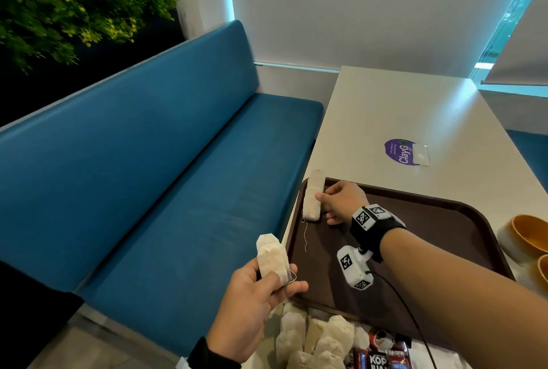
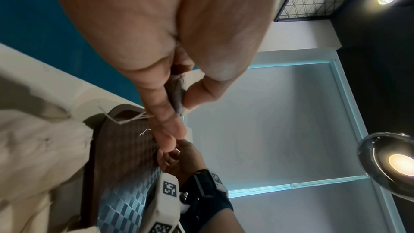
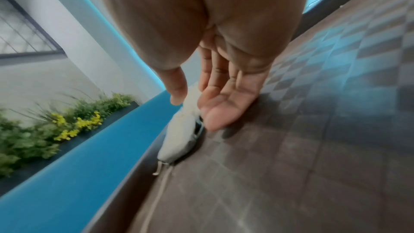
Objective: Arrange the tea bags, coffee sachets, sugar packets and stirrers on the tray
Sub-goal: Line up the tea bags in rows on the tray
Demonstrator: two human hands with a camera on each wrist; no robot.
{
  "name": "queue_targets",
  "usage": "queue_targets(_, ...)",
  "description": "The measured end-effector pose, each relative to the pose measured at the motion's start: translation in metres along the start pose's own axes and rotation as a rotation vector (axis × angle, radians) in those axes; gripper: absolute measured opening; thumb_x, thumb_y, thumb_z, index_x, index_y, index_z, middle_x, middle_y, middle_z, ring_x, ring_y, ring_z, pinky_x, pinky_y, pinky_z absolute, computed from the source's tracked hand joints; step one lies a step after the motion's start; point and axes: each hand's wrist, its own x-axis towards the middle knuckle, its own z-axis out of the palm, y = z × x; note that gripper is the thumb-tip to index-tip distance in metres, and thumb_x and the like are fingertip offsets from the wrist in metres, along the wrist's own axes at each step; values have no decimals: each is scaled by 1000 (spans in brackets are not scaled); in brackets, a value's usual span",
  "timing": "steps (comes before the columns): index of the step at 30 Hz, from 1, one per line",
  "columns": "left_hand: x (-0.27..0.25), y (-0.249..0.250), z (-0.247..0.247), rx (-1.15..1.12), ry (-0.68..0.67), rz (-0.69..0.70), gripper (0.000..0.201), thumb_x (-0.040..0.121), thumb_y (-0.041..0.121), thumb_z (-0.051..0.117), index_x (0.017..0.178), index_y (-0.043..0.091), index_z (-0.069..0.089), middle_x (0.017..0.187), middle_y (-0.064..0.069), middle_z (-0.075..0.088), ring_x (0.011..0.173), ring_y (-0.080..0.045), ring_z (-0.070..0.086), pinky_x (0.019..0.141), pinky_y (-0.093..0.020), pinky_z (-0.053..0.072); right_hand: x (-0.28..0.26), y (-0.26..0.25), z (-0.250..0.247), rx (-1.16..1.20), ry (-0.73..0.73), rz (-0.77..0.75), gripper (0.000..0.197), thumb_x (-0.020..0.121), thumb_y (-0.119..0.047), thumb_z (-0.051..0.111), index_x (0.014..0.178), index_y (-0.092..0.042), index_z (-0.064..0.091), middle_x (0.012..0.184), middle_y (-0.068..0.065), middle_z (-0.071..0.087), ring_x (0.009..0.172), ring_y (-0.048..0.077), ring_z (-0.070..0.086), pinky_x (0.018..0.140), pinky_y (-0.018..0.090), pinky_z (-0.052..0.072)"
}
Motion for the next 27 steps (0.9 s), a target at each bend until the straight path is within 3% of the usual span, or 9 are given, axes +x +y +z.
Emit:
queue_targets(4,-3,1,5,-37,-34,-4,28,97,-10,53,122,-2,62,112,-24,72,99,-44,73,78,-32,63,-27,-10,-8,-28,-21,-120,24,95,-33,71,103,-11,65,78,8,73,55,17,64,61,36,60)
queue_targets(7,-4,2,12,-48,-68,19,27,96,-8,56,122,-1,63,112,-22,73,101,-42,73,85,-35,62,-73,-25,-18,-22,-147,-276,21,94,-30,73,96,-10,70,79,5,74,61,18,67,68,38,59)
queue_targets(11,-7,3,20,-51,-136,50,27,92,-6,61,119,-4,65,111,-22,74,102,-40,73,86,-36,62,-143,-26,-29,46,-287,-391,15,89,-25,79,97,-14,73,85,0,75,67,12,68,62,21,54)
queue_targets(14,-10,2,25,-3,-166,67,34,80,2,71,114,-2,70,105,-21,75,97,-33,74,78,-32,61,-174,-9,-33,60,-265,-408,15,85,-29,82,97,-24,75,90,-4,77,79,12,72,72,26,58)
queue_targets(16,-12,0,28,45,-194,67,29,76,4,76,105,3,76,100,-19,75,90,-29,74,74,-32,62,-185,2,-33,95,-216,-395,14,84,-27,84,95,-22,76,89,-1,77,82,16,73,76,32,60)
queue_targets(21,-19,-3,32,188,-229,96,26,74,9,82,99,10,79,95,-17,77,83,-27,74,68,-34,60,-194,16,-36,225,-194,-360,11,86,-17,81,93,-9,78,83,5,79,70,7,69,67,21,55)
queue_targets(24,-20,-4,34,215,-213,135,29,73,9,82,102,6,77,90,-16,76,74,-21,71,62,-29,57,-192,20,-39,238,-190,-336,9,89,-21,79,92,-12,79,83,7,78,70,10,69,66,28,55)
queue_targets(27,-18,-5,33,236,-186,147,21,71,14,84,92,12,78,81,-14,71,62,-18,62,55,-25,50,-191,18,-41,303,-201,-309,12,88,-25,79,93,-14,80,81,17,75,67,17,65,65,35,55)
